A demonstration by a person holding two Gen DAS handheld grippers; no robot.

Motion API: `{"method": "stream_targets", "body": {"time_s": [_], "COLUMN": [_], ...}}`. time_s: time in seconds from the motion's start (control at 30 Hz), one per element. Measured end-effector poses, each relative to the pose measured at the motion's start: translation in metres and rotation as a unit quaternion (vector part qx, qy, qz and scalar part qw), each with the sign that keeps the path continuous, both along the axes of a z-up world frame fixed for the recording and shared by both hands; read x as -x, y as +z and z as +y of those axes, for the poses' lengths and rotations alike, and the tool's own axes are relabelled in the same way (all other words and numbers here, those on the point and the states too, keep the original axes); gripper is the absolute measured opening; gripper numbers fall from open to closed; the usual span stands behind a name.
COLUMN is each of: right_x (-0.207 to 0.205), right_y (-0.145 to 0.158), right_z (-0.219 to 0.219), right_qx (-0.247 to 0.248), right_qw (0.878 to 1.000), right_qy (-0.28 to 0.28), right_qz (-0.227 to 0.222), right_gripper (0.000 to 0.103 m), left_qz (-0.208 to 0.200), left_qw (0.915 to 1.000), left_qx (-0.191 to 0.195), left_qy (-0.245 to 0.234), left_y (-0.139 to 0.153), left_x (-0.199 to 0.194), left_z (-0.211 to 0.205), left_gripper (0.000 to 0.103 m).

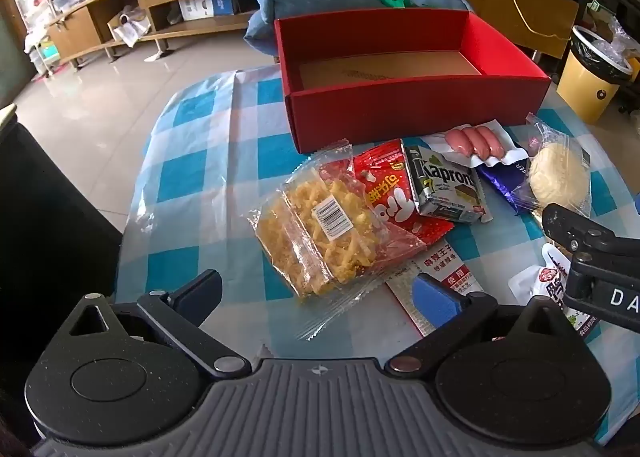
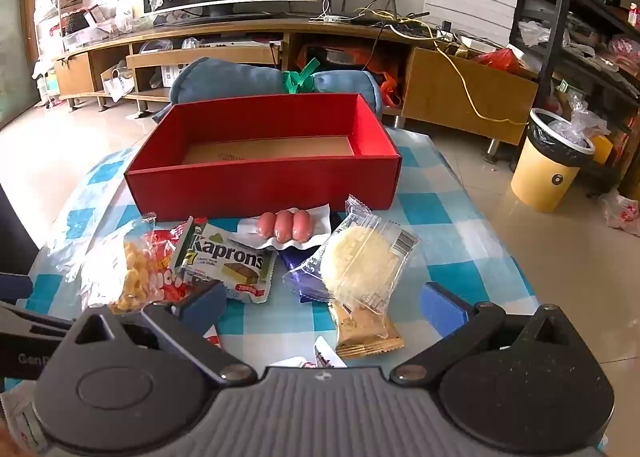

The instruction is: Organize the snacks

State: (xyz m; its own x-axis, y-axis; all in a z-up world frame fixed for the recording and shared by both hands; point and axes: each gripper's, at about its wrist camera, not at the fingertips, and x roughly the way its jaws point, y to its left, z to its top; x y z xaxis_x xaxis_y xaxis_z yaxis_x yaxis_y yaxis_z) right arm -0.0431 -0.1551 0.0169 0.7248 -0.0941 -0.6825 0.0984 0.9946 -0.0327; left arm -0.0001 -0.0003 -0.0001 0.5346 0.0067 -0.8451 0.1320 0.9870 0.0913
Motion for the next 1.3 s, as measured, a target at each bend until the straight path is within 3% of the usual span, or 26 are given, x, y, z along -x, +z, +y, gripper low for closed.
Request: {"method": "stream_targets", "body": {"time_s": [0.43,1.3], "right_x": [-0.001,0.000], "right_y": [-0.006,-0.016], "right_z": [0.009,0.015], "right_qx": [0.032,0.039], "right_qw": [0.999,0.998], "right_qy": [0.012,0.027], "right_qz": [0.020,0.042], "right_gripper": [0.101,0.101], "left_qz": [0.018,0.023], "left_qw": [0.9998,0.9996], "left_qx": [0.007,-0.003], "left_qy": [0.009,0.014], "left_y": [-0.008,-0.010], "left_x": [0.002,0.001], "left_z": [0.008,0.005], "left_gripper": [0.102,0.101]}}
